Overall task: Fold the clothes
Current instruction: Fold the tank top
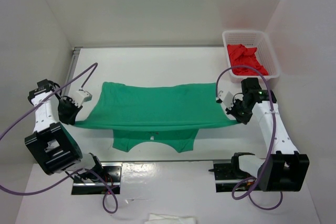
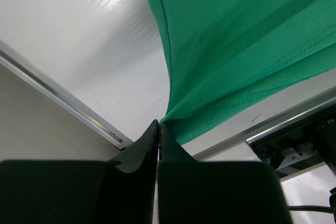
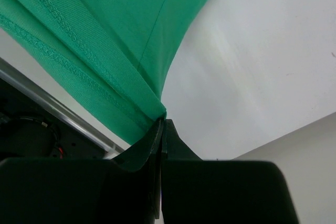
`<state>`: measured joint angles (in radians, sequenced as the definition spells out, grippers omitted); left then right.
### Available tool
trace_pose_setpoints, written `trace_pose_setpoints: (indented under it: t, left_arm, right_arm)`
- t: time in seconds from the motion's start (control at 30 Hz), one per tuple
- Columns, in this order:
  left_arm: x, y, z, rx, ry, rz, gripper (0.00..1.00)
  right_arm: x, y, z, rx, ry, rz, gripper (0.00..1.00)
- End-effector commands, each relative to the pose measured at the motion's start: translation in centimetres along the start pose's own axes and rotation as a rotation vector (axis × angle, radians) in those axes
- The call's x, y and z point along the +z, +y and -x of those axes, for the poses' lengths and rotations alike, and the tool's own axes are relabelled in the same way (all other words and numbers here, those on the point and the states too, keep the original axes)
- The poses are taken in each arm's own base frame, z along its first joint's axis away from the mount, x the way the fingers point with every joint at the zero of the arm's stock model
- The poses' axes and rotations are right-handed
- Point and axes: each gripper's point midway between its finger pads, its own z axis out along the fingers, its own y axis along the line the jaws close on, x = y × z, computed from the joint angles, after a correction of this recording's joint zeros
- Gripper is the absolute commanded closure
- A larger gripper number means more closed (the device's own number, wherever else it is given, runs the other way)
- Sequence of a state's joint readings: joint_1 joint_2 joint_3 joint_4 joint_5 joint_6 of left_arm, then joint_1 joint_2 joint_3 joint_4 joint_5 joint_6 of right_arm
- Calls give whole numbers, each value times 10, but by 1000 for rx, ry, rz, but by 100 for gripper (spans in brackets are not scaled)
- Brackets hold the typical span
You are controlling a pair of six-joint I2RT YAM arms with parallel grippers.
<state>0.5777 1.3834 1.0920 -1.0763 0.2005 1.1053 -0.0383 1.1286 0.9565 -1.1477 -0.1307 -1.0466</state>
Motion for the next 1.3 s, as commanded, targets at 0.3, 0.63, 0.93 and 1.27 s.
trace_pose_setpoints:
  t: [0.3, 0.63, 0.93, 1.27]
  left_arm:
    - [-8, 4, -31, 122, 141, 42, 95]
    - [-16, -4, -52, 184, 233, 80, 38]
    - [-45, 5, -49, 228, 242, 204, 4]
    - [-73, 9, -22, 265, 110, 323, 0]
  right_arm:
    - [12, 18, 16, -134, 64, 98, 90]
    - [18, 25, 20, -193, 182, 170, 46]
    - [6, 18, 16, -238, 272, 139, 27]
    - [-13, 42, 69, -280, 44, 148, 23]
